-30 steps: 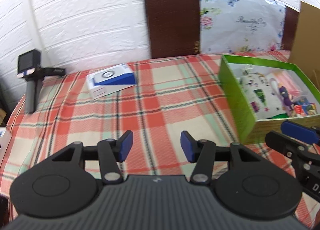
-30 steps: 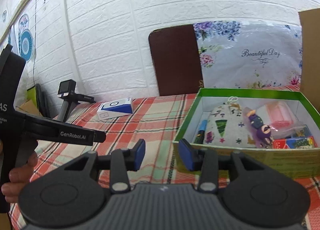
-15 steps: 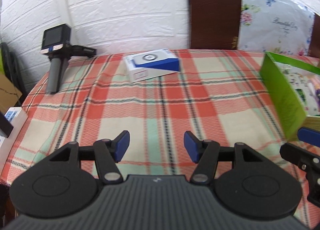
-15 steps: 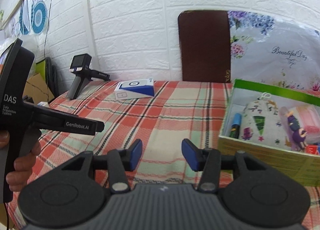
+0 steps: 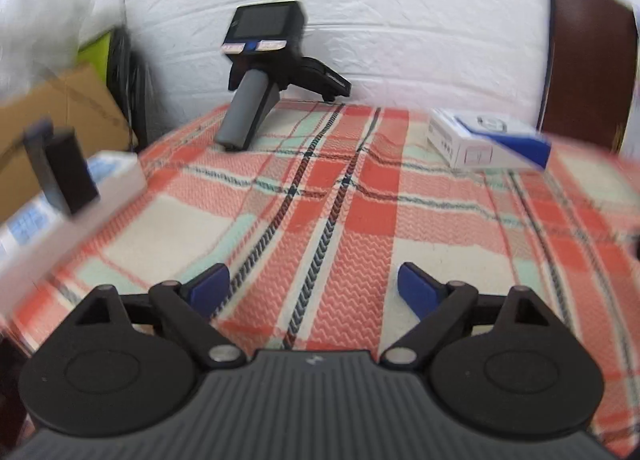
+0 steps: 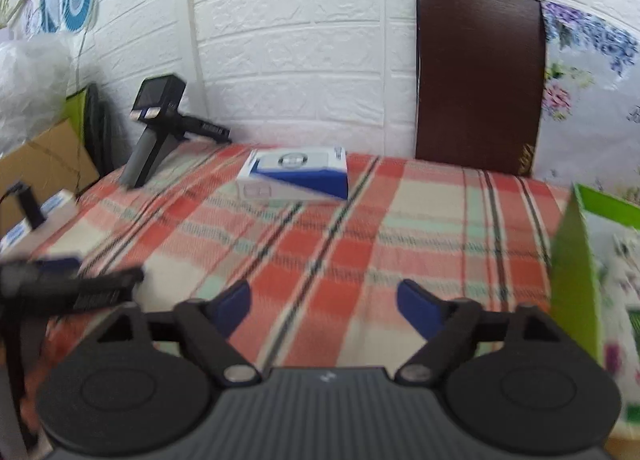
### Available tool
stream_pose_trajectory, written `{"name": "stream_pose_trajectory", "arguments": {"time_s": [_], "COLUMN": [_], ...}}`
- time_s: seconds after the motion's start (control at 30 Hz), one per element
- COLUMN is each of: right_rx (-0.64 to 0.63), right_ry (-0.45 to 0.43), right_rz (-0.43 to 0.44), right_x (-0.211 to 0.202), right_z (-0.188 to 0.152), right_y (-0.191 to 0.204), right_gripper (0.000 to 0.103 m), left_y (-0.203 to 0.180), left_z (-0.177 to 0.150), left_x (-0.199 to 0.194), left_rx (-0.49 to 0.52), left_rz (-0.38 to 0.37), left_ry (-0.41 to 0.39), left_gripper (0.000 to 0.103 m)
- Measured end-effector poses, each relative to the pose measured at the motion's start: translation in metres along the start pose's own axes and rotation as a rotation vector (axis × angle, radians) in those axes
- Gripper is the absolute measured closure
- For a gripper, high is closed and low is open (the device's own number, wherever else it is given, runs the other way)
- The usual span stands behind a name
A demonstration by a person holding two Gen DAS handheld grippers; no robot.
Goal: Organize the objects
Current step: 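Reach the right tool to the white-and-blue HP box and grasp it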
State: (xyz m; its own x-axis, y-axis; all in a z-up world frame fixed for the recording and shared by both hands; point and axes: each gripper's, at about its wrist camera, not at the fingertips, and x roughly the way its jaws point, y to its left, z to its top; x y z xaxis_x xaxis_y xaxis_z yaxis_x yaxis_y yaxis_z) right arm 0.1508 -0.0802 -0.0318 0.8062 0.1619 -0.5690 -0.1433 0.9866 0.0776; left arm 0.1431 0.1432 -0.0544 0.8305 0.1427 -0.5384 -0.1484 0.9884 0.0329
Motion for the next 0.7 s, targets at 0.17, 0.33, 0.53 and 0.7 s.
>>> {"name": "stream_pose_trajectory", "arguments": {"time_s": [0.17, 0.33, 0.53, 0.7], "right_rx": [0.041, 0.133, 0.109, 0.33], "right_ry": [-0.004, -0.022, -0.029, 0.031], "right_rz": [0.019, 0.03, 0.02, 0.095], "right_x": [0.067, 0.118, 0.146, 0.161], "right_z": [0.043, 0.079, 0.113, 0.106], "right_y": [0.005, 0.016, 0.004, -0.052], "right_gripper": [0.0, 0.0, 0.0, 0.007], "left_y": [-0.004, 0.003, 0.026, 0.042], "left_z": [-0.002, -0.001, 0.01, 0.063], "left_x": [-0.002, 0.002, 0.009, 0.05], "left_rx": [0.018, -0.037, -0.177, -0.366], "left_rz": [-0.024, -0.07, -0.151, -0.335], "left_ry": [-0.036, -0.02, 0.039, 0.126], "left_gripper": [0.01, 0.01, 0.015, 0.037]}}
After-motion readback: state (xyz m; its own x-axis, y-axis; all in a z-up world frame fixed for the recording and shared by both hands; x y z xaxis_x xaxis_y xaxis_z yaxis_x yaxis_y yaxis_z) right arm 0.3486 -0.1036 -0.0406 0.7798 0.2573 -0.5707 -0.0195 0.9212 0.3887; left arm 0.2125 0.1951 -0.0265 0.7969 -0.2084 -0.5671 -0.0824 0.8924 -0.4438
